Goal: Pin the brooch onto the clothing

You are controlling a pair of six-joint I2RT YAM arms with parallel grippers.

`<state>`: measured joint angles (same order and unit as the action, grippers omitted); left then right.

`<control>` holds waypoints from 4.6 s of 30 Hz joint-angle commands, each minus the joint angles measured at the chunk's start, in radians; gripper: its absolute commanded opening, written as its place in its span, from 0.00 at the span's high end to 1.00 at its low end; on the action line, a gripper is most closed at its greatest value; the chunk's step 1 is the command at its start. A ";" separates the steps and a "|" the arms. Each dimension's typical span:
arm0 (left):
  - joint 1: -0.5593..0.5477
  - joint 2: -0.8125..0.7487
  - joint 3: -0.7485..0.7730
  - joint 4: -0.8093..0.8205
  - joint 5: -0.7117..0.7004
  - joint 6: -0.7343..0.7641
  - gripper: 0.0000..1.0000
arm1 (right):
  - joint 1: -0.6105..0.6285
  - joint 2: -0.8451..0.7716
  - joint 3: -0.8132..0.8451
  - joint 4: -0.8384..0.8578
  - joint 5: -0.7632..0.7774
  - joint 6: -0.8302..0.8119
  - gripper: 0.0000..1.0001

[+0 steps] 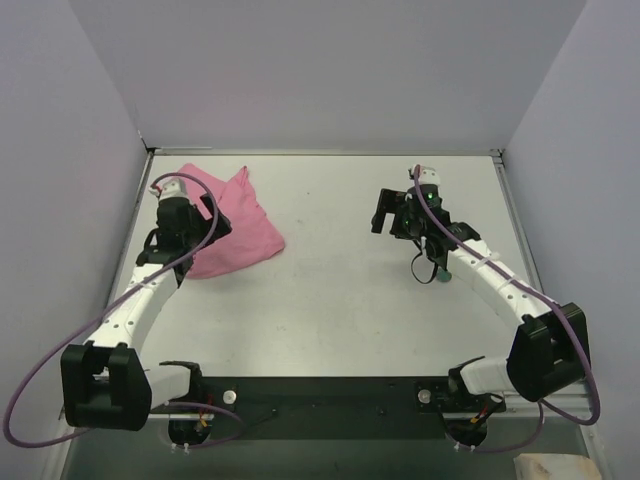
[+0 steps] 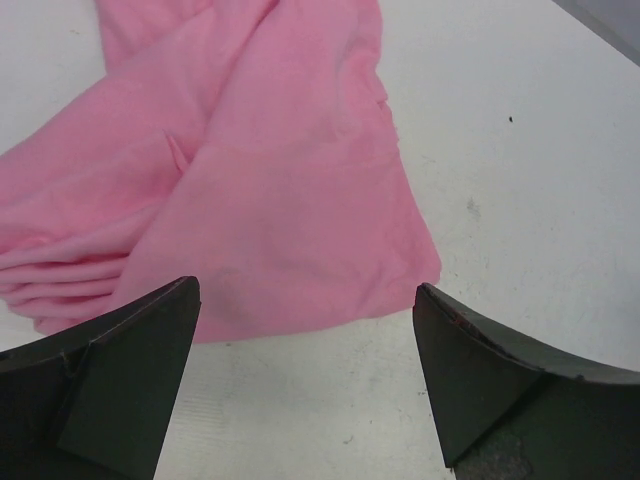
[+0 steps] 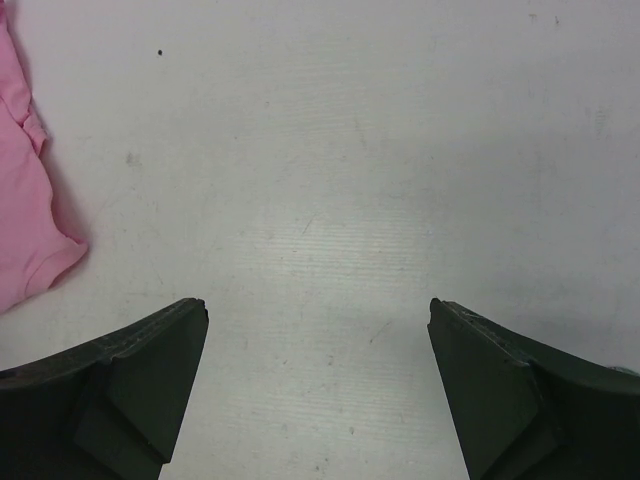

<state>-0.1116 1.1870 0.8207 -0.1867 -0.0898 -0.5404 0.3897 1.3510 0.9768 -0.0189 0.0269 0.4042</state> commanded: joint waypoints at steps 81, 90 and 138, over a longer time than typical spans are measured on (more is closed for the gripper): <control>-0.327 0.232 1.035 0.033 0.496 0.083 1.00 | -0.022 -0.220 0.085 -0.159 -0.068 0.016 0.00; -0.326 0.051 0.752 0.087 0.414 0.099 1.00 | -0.022 -0.251 0.097 -0.161 -0.088 0.012 0.00; 0.208 -0.428 0.002 -0.237 0.151 0.091 0.03 | 0.442 0.247 0.223 -0.118 -0.277 0.010 0.04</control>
<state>0.0944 0.7773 0.7826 -0.5354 -0.0998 -0.5049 0.8433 1.5784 1.1213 -0.1318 -0.2573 0.4118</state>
